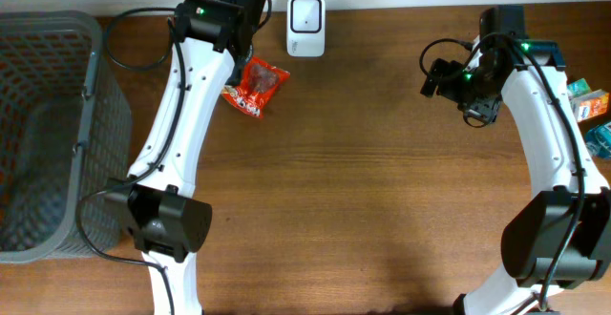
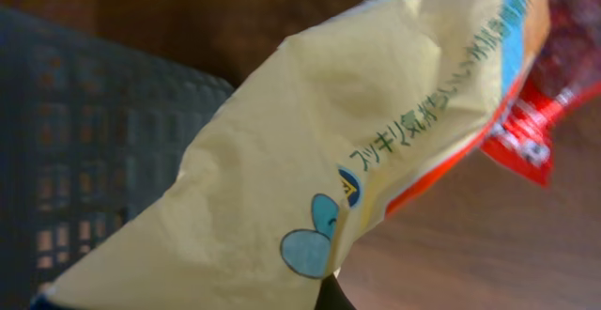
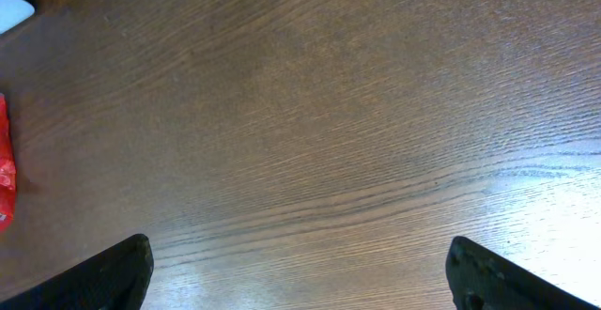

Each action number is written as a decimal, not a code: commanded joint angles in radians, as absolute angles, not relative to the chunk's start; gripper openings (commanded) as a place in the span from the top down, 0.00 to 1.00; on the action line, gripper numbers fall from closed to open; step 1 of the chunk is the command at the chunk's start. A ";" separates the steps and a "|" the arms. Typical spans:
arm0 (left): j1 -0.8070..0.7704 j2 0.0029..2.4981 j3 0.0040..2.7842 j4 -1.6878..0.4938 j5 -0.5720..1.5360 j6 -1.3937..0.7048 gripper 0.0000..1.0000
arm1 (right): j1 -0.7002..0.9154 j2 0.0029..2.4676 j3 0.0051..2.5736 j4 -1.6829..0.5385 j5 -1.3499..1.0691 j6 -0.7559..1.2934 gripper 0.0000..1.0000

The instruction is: Scan the item barcode

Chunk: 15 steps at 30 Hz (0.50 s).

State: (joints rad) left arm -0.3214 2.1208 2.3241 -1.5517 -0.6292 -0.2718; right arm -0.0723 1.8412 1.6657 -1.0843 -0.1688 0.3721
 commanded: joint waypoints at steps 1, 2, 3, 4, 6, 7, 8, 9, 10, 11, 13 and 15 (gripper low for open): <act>-0.353 2.116 2.365 -1.528 -0.753 -0.263 1.00 | -0.073 1.845 1.664 -1.084 -0.156 0.383 0.02; -0.369 2.116 2.365 -1.528 -0.754 -0.256 1.00 | -0.073 1.845 1.664 -1.084 -0.156 0.383 0.02; -0.384 2.116 2.365 -1.523 -0.767 -0.240 1.00 | -0.073 1.845 1.664 -1.084 -0.156 0.383 0.02; -0.392 2.116 2.365 -1.519 -0.785 -0.237 1.00 | -0.073 1.845 1.664 -1.084 -0.156 0.383 0.02; -0.411 2.116 2.365 -1.509 -0.794 -0.238 1.00 | -0.073 1.845 1.664 -1.084 -0.156 0.383 0.02; -0.417 2.116 2.364 -1.512 -0.764 -0.238 1.00 | -0.073 1.845 1.664 -1.084 -0.156 0.383 0.02; -0.421 2.117 2.360 -1.513 -0.719 -0.238 1.00 | -0.073 1.845 1.664 -1.084 -0.156 0.383 0.02; -0.426 2.119 2.354 -1.517 -0.664 -0.246 1.00 | -0.073 1.845 1.664 -1.084 -0.156 0.383 0.02; -0.430 2.128 2.353 -1.534 -0.663 -0.262 1.00 | -0.073 1.845 1.664 -1.084 -0.156 0.383 0.02; -0.430 2.136 2.353 -1.544 -0.687 -0.274 1.00 | -0.073 1.845 1.664 -1.084 -0.156 0.383 0.02; -0.423 2.162 2.353 -1.550 -0.812 -0.303 1.00 | -0.073 1.845 1.664 -1.084 -0.156 0.383 0.02; -0.394 2.193 2.352 -1.566 -0.861 -0.303 1.00 | -0.073 1.845 1.664 -1.084 -0.156 0.383 0.02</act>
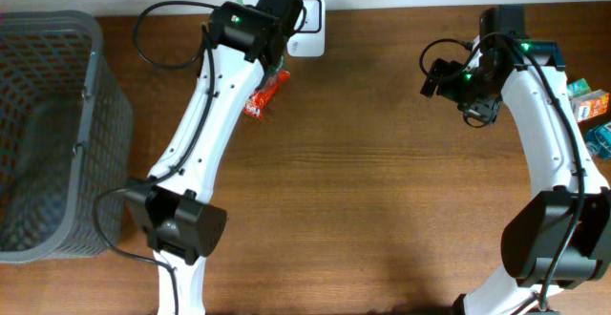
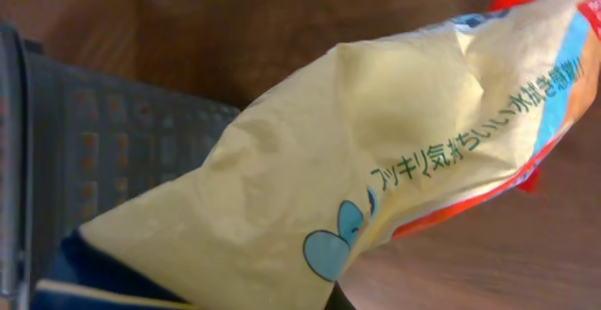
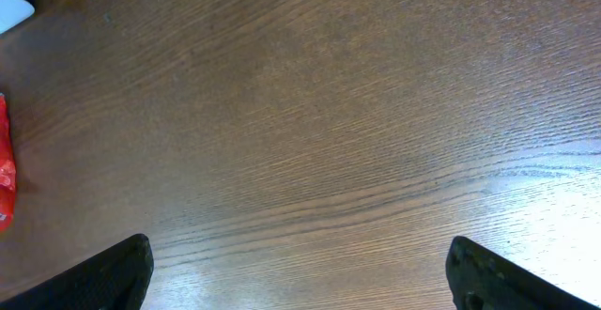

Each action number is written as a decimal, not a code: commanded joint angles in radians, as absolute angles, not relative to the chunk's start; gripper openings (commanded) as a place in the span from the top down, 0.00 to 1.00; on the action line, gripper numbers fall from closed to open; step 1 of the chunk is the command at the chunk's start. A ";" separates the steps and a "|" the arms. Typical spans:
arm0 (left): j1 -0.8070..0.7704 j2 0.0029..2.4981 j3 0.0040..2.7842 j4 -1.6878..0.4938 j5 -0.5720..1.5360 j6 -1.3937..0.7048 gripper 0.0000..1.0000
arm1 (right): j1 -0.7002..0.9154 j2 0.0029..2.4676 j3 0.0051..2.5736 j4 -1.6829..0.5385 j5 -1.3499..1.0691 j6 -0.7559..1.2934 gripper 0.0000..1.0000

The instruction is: Scan the item barcode

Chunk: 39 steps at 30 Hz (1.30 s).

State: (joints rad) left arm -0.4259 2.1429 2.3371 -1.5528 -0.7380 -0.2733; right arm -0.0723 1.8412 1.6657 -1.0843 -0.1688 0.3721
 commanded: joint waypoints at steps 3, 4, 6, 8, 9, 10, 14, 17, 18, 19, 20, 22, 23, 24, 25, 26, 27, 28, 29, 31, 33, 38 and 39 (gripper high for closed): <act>-0.342 2.214 2.340 -1.596 -0.861 -0.303 1.00 | -0.073 1.845 1.664 -1.084 -0.156 0.383 0.02; -0.332 2.214 2.336 -1.596 -0.861 -0.303 1.00 | -0.073 1.845 1.664 -1.084 -0.156 0.383 0.02; -0.324 2.214 2.336 -1.600 -0.847 -0.311 1.00 | -0.073 1.845 1.664 -1.084 -0.156 0.383 0.02; -0.324 2.214 2.336 -1.631 -0.784 -0.310 1.00 | -0.073 1.845 1.664 -1.084 -0.156 0.383 0.02; -0.325 2.214 2.332 -1.641 -0.740 -0.310 1.00 | -0.073 1.845 1.664 -1.084 -0.156 0.383 0.02; -0.327 2.214 2.322 -1.647 -0.678 -0.310 1.00 | -0.073 1.845 1.664 -1.084 -0.156 0.383 0.02; -0.362 2.214 2.228 -1.669 -0.564 -0.310 1.00 | -0.073 1.845 1.664 -1.084 -0.156 0.383 0.02; -0.395 2.214 2.193 -1.667 -0.538 -0.310 0.99 | -0.073 1.845 1.664 -1.084 -0.156 0.383 0.02; -0.404 2.214 2.193 -1.656 -0.513 -0.310 0.98 | -0.073 1.845 1.664 -1.084 -0.156 0.383 0.02; -0.413 2.214 2.193 -1.643 -0.487 -0.310 0.98 | -0.073 1.845 1.664 -1.084 -0.156 0.383 0.02; -0.424 2.214 2.193 -1.626 -0.453 -0.310 0.93 | -0.073 1.845 1.664 -1.084 -0.156 0.383 0.02; -0.441 2.214 2.193 -1.590 -0.364 -0.310 0.92 | -0.073 1.845 1.664 -1.084 -0.156 0.383 0.02; -0.450 2.214 2.193 -1.571 -0.296 -0.310 0.92 | -0.073 1.845 1.664 -1.084 -0.156 0.383 0.02; -0.457 2.214 2.193 -1.546 -0.202 -0.310 0.95 | -0.073 1.845 1.664 -1.084 -0.156 0.383 0.02; -0.463 2.214 2.193 -1.522 -0.101 -0.310 0.95 | -0.073 1.845 1.664 -1.084 -0.156 0.383 0.02; -0.471 2.214 2.193 -1.494 0.025 -0.310 0.96 | -0.073 1.845 1.664 -1.084 -0.156 0.383 0.02; -0.480 2.214 2.193 -1.468 0.126 -0.310 0.96 | -0.073 1.845 1.664 -1.084 -0.156 0.383 0.02; -0.488 2.214 2.193 -1.446 0.211 -0.310 0.96 | -0.073 1.845 1.664 -1.084 -0.156 0.383 0.02; -0.496 2.214 2.193 -1.430 0.264 -0.310 0.97 | -0.073 1.845 1.664 -1.084 -0.156 0.383 0.02; -0.513 2.214 2.193 -1.397 0.365 -0.310 0.92 | -0.073 1.845 1.664 -1.084 -0.156 0.383 0.01; -0.529 2.214 2.193 -1.365 0.421 -0.310 0.25 | -0.073 1.845 1.664 -1.084 -0.156 0.383 0.02; -0.546 2.214 2.199 -1.272 0.430 -0.310 0.09 | -0.073 1.845 1.664 -1.084 -0.156 0.383 0.02; -0.542 2.214 2.214 -1.272 0.429 -0.308 0.20 | -0.073 1.845 1.664 -1.084 -0.156 0.383 0.02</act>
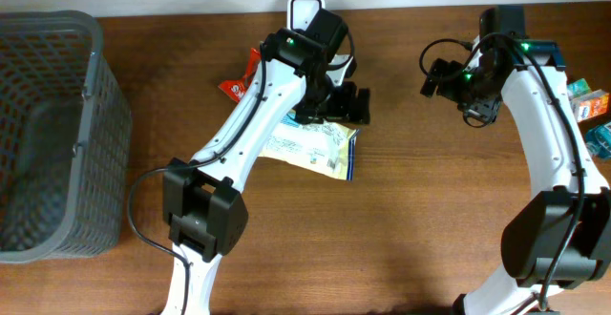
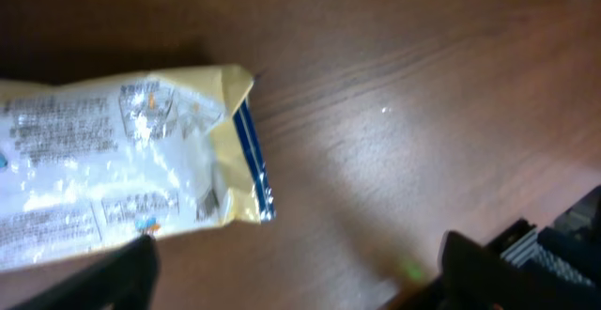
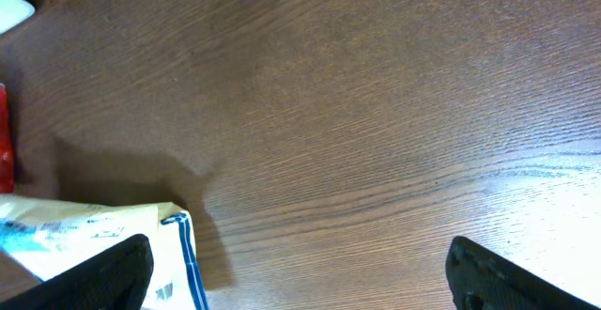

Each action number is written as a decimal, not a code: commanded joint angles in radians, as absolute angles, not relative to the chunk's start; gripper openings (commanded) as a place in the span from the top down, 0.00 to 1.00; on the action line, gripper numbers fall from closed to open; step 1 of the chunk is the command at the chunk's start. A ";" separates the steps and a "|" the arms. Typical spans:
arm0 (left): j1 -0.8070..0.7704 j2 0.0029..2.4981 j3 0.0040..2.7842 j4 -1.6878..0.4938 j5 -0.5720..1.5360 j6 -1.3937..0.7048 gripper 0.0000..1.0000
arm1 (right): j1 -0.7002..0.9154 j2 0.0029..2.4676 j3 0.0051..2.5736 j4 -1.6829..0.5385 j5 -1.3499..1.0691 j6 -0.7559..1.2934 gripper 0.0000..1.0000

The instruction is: Scan the item barcode

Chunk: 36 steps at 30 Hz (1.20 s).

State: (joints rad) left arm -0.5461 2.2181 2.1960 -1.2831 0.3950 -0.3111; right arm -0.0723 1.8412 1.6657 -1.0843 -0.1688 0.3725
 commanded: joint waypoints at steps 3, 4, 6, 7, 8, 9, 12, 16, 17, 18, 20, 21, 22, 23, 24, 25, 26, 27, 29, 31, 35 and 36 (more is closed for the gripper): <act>-0.491 2.212 2.304 -1.334 0.341 -0.256 0.62 | -0.073 1.845 1.664 -1.084 -0.156 0.383 0.02; -0.456 2.212 2.345 -1.396 0.212 -0.256 0.78 | -0.073 1.845 1.664 -1.084 -0.156 0.383 0.02; -0.403 2.212 2.358 -1.490 0.025 -0.257 1.00 | -0.073 1.845 1.664 -1.084 -0.156 0.383 0.02; -0.380 2.221 2.345 -1.525 0.004 -0.257 1.00 | -0.073 1.845 1.664 -1.084 -0.156 0.383 0.02; -0.373 2.228 2.331 -1.543 0.004 -0.257 1.00 | -0.073 1.845 1.664 -1.084 -0.156 0.383 0.02; -0.372 2.240 2.301 -1.559 0.004 -0.257 1.00 | -0.073 1.845 1.664 -1.084 -0.156 0.383 0.02; -0.391 2.285 2.221 -1.546 0.015 -0.258 1.00 | -0.073 1.845 1.664 -1.084 -0.156 0.383 0.02; -0.429 2.364 2.141 -1.444 0.083 -0.295 1.00 | -0.073 1.845 1.664 -1.084 -0.156 0.383 0.02; -0.440 2.377 2.121 -1.417 0.082 -0.299 1.00 | -0.073 1.845 1.664 -1.084 -0.156 0.383 0.02; -0.451 2.391 2.103 -1.393 0.083 -0.299 1.00 | -0.073 1.845 1.664 -1.084 -0.156 0.383 0.02; -0.469 2.423 2.080 -1.336 0.088 -0.368 1.00 | -0.073 1.845 1.664 -1.084 -0.156 0.383 0.02; -0.476 2.433 2.078 -1.305 0.110 -0.398 1.00 | -0.073 1.845 1.664 -1.084 -0.156 0.383 0.02; -0.485 2.445 2.078 -1.263 0.150 -0.401 1.00 | -0.073 1.845 1.664 -1.084 -0.156 0.383 0.02; -0.493 2.452 2.078 -1.231 0.193 -0.401 1.00 | -0.073 1.845 1.664 -1.084 -0.156 0.383 0.02; -0.508 2.458 2.078 -1.195 0.254 -0.402 1.00 | -0.073 1.845 1.664 -1.084 -0.156 0.383 0.02; -0.517 2.458 2.078 -1.179 0.279 -0.409 1.00 | -0.073 1.845 1.664 -1.084 -0.156 0.383 0.02; -0.531 2.458 2.078 -1.164 0.286 -0.438 1.00 | -0.073 1.845 1.664 -1.084 -0.156 0.383 0.02; -0.542 2.458 2.078 -1.156 0.286 -0.461 1.00 | -0.073 1.845 1.664 -1.084 -0.156 0.383 0.02; -0.552 2.458 2.080 -1.130 0.286 -0.473 1.00 | -0.073 1.845 1.664 -1.084 -0.156 0.383 0.02; -0.546 2.458 2.102 -1.123 0.286 -0.548 1.00 | -0.073 1.845 1.664 -1.084 -0.156 0.383 0.02; -0.519 2.458 2.129 -1.029 0.386 -0.581 1.00 | -0.073 1.845 1.664 -1.084 -0.156 0.383 0.02; -0.509 2.458 2.129 -0.997 0.435 -0.596 1.00 | -0.073 1.845 1.664 -1.084 -0.156 0.383 0.02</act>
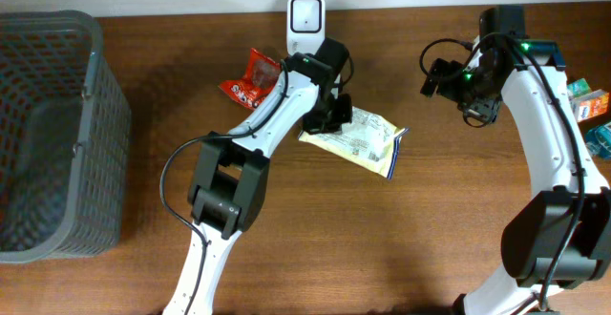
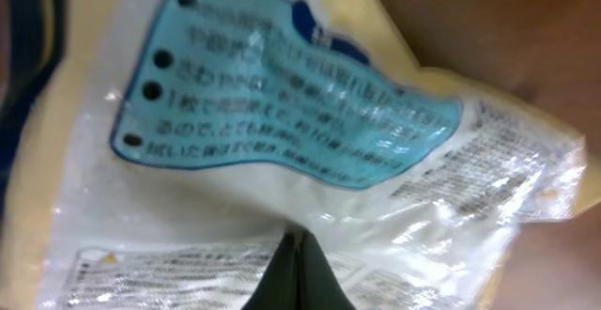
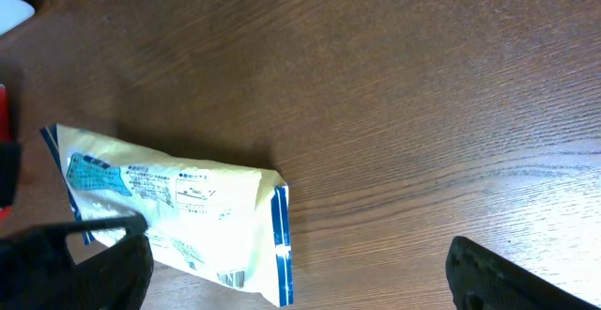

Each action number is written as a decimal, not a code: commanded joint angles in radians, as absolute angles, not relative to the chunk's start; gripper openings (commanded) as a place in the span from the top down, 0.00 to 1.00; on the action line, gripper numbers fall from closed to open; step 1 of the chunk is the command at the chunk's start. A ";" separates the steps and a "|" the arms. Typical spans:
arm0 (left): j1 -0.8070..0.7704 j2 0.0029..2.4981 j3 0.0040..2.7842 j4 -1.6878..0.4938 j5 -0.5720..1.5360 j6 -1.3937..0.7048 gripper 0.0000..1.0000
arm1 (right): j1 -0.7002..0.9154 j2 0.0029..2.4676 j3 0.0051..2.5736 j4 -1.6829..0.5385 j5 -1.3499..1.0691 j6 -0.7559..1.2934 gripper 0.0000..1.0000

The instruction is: Scan the item barcode

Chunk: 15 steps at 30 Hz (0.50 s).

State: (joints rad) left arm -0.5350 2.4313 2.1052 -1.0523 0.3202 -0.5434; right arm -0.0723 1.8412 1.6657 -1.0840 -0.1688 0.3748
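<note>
A yellow and white snack packet (image 1: 361, 139) with a blue end strip is at mid-table, below the white scanner (image 1: 305, 14) at the far edge. My left gripper (image 1: 332, 115) is at the packet's left end. In the left wrist view the packet (image 2: 282, 131) fills the frame, printed side up, and the left gripper (image 2: 299, 268) is shut on it. The right wrist view shows the same packet (image 3: 178, 211) with a small barcode (image 3: 232, 278) near its lower edge. My right gripper (image 3: 300, 286) hovers open to the right, holding nothing.
A red snack packet (image 1: 253, 78) lies left of the scanner. A grey mesh basket (image 1: 48, 134) takes up the table's left end. Small coloured boxes (image 1: 592, 105) sit at the right edge.
The left gripper was open above the packet lying flat; now it is shut on the packet's left end. The packet has shifted right and turned. The right arm has not moved.
The left gripper first held the packet near the red packet, then closer to the scanner. Later the packet lay flat on the table below the scanner with the gripper open over it. Now the gripper is shut on it again, the printed side facing up.
</note>
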 commanded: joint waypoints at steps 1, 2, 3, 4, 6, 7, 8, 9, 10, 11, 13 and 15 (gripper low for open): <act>-0.498 2.457 2.130 -0.972 0.483 -0.599 1.00 | -0.073 1.845 1.664 -1.084 -0.156 0.383 0.02; -0.488 2.457 2.139 -0.965 0.500 -0.599 1.00 | -0.073 1.845 1.664 -1.084 -0.156 0.383 0.02; -0.476 2.457 2.163 -0.971 0.498 -0.598 1.00 | -0.073 1.845 1.664 -1.084 -0.156 0.383 0.02; -0.469 2.454 2.181 -0.982 0.498 -0.598 1.00 | -0.073 1.845 1.664 -1.084 -0.156 0.383 0.02; -0.453 2.422 2.245 -1.005 0.493 -0.563 1.00 | -0.073 1.845 1.664 -1.084 -0.156 0.383 0.02; -0.450 2.405 2.271 -1.020 0.482 -0.559 1.00 | -0.073 1.845 1.664 -1.084 -0.156 0.383 0.02; -0.448 2.392 2.289 -1.035 0.468 -0.559 1.00 | -0.073 1.845 1.664 -1.084 -0.156 0.383 0.02; -0.448 2.373 2.296 -1.053 0.441 -0.559 1.00 | -0.073 1.845 1.664 -1.084 -0.156 0.383 0.02; -0.450 2.361 2.296 -1.088 0.377 -0.559 1.00 | -0.073 1.845 1.664 -1.084 -0.156 0.383 0.02; -0.456 2.361 2.296 -1.115 0.332 -0.559 1.00 | -0.073 1.845 1.664 -1.084 -0.156 0.383 0.02; -0.479 2.363 2.274 -1.174 0.213 -0.559 1.00 | -0.073 1.845 1.664 -1.084 -0.156 0.383 0.02; -0.516 2.363 2.238 -1.188 0.072 -0.560 1.00 | -0.073 1.845 1.664 -1.084 -0.156 0.383 0.02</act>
